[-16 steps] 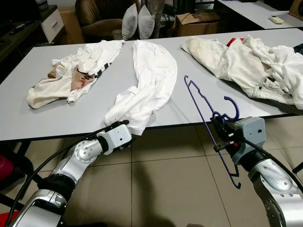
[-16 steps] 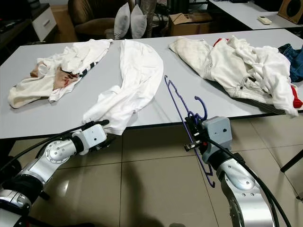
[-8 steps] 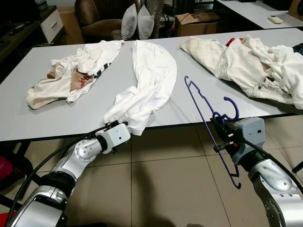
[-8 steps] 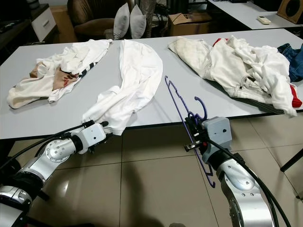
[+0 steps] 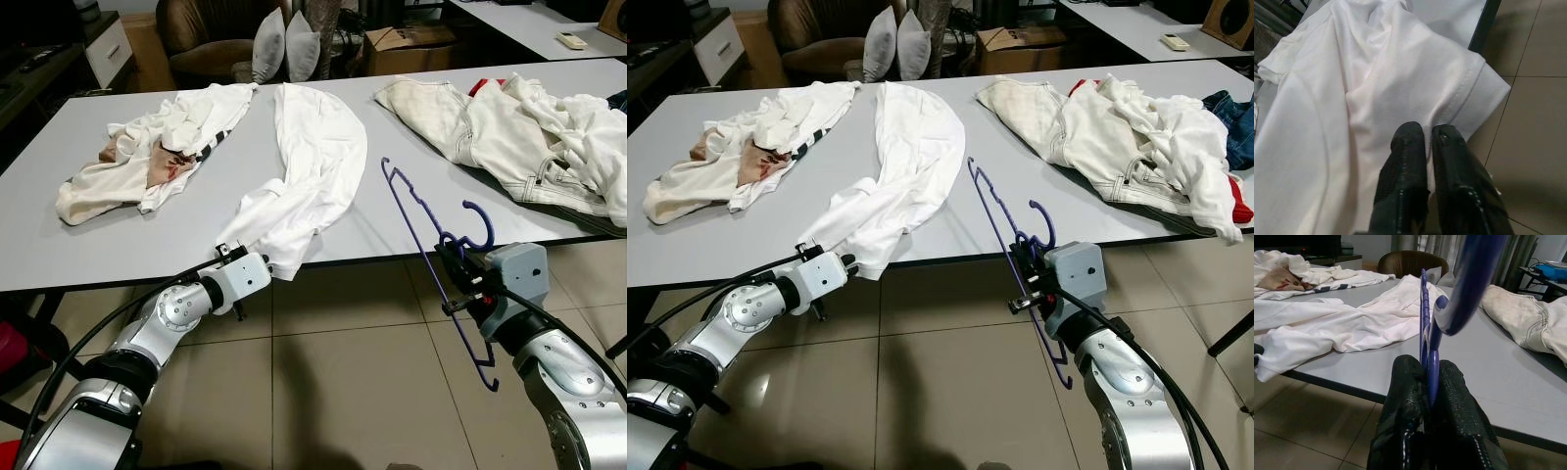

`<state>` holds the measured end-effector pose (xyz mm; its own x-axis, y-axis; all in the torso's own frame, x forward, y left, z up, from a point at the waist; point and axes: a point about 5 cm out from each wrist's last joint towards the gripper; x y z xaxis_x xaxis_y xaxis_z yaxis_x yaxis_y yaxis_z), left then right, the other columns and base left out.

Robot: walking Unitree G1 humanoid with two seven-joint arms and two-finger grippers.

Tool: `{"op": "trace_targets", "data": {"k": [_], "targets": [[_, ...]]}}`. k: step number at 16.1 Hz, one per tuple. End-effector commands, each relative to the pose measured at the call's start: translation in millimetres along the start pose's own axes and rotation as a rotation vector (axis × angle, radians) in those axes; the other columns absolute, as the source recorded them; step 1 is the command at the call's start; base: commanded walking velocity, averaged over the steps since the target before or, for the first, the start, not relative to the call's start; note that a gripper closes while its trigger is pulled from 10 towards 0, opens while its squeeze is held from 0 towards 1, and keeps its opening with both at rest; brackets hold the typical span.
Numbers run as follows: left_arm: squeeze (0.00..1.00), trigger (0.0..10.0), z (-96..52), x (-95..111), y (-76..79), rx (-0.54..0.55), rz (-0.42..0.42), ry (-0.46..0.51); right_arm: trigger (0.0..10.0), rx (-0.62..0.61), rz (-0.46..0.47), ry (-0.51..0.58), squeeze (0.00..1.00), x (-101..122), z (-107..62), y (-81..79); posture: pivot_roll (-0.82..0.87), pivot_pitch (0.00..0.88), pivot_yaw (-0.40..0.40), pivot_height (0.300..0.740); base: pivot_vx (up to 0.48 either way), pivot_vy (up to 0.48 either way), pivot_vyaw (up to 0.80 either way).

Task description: Hang hanger

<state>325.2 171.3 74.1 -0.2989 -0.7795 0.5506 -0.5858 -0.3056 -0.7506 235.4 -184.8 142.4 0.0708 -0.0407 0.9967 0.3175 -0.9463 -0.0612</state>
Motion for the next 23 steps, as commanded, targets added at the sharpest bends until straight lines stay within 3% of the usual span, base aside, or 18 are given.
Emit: {"op": "trace_targets", "data": {"k": [1, 4, 6, 7, 8, 11, 13, 16, 19, 21, 23], "targets": [[0.0, 0.0, -0.4, 0.0, -3.8, 0.005, 0.0, 0.006, 10.0, 0.004, 0.002, -0.006, 0.0, -2.4, -0.2, 0.2, -0.29, 0.0, 0.09, 0.74, 0.0, 0.0, 0.0], [0.0, 0.0, -0.1, 1.2, -5.9, -0.005, -0.035, 0.017, 10.0, 0.011, -0.001, -0.009, 0.0, -2.4, 0.6, -0.1, -0.29, 0.0, 0.084, 0.74, 0.0, 0.0, 0.0], [0.0, 0.0, 2.9, 10.4, -21.1, 0.048, -0.181, 0.082, 10.0, 0.037, 0.01, -0.018, 0.0, -2.1, -2.4, 0.7, -0.28, 0.0, 0.079, 0.74, 0.0, 0.0, 0.0], [0.0, 0.0, 5.5, 22.8, -43.3, 0.114, -0.309, 0.166, 10.0, 0.113, 0.061, -0.019, 0.0, 1.0, -10.4, 0.2, -0.28, 0.0, 0.08, 0.74, 0.0, 0.0, 0.0], [0.0, 0.0, 6.1, 28.0, -52.3, 0.135, -0.35, 0.201, 10.0, 0.155, 0.08, -0.021, 0.0, 2.3, -14.3, -1.2, -0.28, 0.0, 0.081, 0.74, 0.0, 0.0, 0.0], [0.0, 0.0, 7.6, 58.2, -106.5, 0.284, -0.562, 0.39, 10.0, 0.324, 0.142, -0.091, 0.0, 1.1, -38.6, -7.9, -0.28, 0.0, 0.093, 0.74, 0.0, 0.0, 0.0], [0.0, 0.0, 7.7, 68.3, -120.9, 0.313, -0.634, 0.448, 10.0, 0.369, 0.15, -0.128, 0.0, -1.5, -45.2, -11.7, -0.28, 0.0, 0.102, 0.74, 0.0, 0.0, 0.0], [0.0, 0.0, 7.5, 87.4, -133.7, 0.28, -0.659, 0.529, 10.0, 0.378, 0.16, -0.108, 0.0, -0.8, -43.6, -13.6, -0.28, 0.0, 0.11, 0.74, 0.0, 0.0, 0.0], [0.0, 0.0, 7.1, 95.0, -133.3, 0.216, -0.643, 0.545, 10.0, 0.371, 0.181, -0.097, 0.0, -6.2, -33.2, -15.9, -0.28, 0.0, 0.113, 0.74, 0.0, 0.0, 0.0], [0.0, 0.0, 6.2, 106.2, -128.2, 0.095, -0.601, 0.569, 10.0, 0.409, 0.167, -0.125, 0.0, -15.6, -20.2, -19.5, -0.26, 0.0, 0.108, 0.74, 0.0, 0.0, 0.0], [0.0, 0.0, 5.9, 108.7, -129.1, 0.094, -0.583, 0.554, 10.0, 0.467, 0.157, -0.126, 0.0, -12.1, -10.6, -24.2, -0.25, 0.0, 0.098, 0.74, 0.0, 0.0, 0.0]]}}
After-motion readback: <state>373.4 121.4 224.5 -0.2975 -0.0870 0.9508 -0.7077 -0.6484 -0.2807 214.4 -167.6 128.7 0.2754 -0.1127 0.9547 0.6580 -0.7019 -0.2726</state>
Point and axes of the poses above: a point about 5 cm out from each wrist's last joint towards the gripper, its own z axis pointing out of the wrist towards the gripper, its own x axis along the axis of the wrist's last joint, y = z × x, and after that the axes turned 12 degrees about z, right-handed
